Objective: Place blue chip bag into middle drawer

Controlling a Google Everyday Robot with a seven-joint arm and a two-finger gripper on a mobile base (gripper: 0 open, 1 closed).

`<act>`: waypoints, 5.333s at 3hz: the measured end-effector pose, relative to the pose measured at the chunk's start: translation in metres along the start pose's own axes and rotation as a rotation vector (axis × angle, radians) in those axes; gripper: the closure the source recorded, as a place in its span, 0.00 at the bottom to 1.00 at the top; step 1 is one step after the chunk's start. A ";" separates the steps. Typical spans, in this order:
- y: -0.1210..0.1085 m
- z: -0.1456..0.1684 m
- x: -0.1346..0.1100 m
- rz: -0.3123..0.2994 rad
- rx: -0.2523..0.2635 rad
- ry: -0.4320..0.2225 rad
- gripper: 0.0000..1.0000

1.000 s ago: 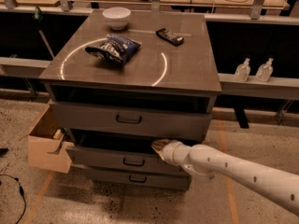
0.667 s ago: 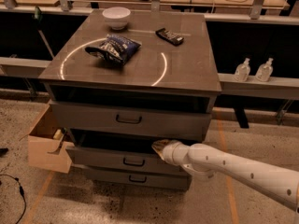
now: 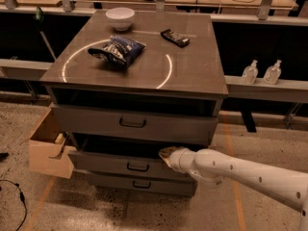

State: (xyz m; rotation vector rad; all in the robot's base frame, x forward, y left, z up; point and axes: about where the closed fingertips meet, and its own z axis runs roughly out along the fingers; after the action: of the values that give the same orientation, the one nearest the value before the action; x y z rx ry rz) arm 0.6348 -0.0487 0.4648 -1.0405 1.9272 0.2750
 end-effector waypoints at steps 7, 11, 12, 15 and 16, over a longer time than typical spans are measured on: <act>0.088 -0.079 0.034 0.074 -0.302 0.234 1.00; 0.047 -0.126 0.019 0.041 -0.229 0.173 1.00; -0.031 -0.140 0.001 -0.054 -0.254 0.127 1.00; -0.060 -0.153 -0.008 -0.117 -0.327 0.089 1.00; -0.058 -0.151 -0.009 -0.118 -0.332 0.088 0.81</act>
Offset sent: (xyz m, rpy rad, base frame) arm -0.0390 -0.0110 0.0032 -0.0247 0.1781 0.0651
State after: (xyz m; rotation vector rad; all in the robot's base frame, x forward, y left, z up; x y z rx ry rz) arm 0.5888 -0.1632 0.5697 -1.3980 1.9297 0.5015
